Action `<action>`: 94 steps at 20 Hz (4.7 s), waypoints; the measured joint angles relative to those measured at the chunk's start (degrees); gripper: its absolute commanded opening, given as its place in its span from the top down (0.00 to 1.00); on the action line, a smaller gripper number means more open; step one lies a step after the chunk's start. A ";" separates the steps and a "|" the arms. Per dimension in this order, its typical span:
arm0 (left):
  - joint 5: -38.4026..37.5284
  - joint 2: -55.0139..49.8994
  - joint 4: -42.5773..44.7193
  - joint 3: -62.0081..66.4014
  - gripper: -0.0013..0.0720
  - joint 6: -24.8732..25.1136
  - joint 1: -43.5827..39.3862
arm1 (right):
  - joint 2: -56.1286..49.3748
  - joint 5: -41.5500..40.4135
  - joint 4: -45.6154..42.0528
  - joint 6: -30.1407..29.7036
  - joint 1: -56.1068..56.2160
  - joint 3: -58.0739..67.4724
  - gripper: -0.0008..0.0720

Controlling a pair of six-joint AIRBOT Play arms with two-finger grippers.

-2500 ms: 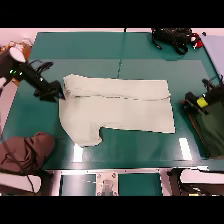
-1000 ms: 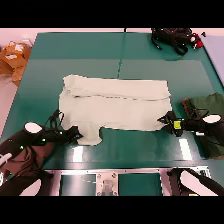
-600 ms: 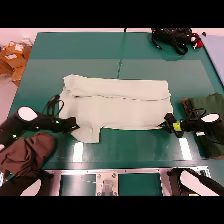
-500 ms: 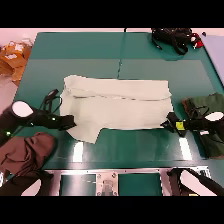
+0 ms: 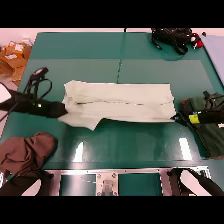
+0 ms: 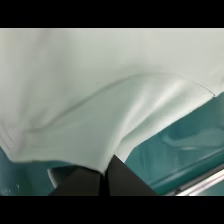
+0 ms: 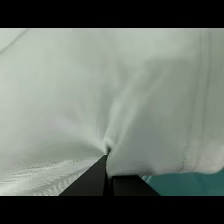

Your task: Fold the shirts.

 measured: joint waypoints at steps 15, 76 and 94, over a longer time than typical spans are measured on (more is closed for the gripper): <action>18.27 -41.40 0.39 33.77 0.05 8.70 0.00 | -43.74 -8.79 5.03 0.11 8.68 42.95 0.40; -5.09 -58.45 -11.41 63.10 0.95 2.25 -7.08 | -33.38 11.63 24.02 -13.94 28.55 60.15 0.97; -15.21 -45.68 -6.10 63.49 0.95 5.53 13.14 | -48.02 -11.23 22.64 -12.28 38.51 56.48 0.21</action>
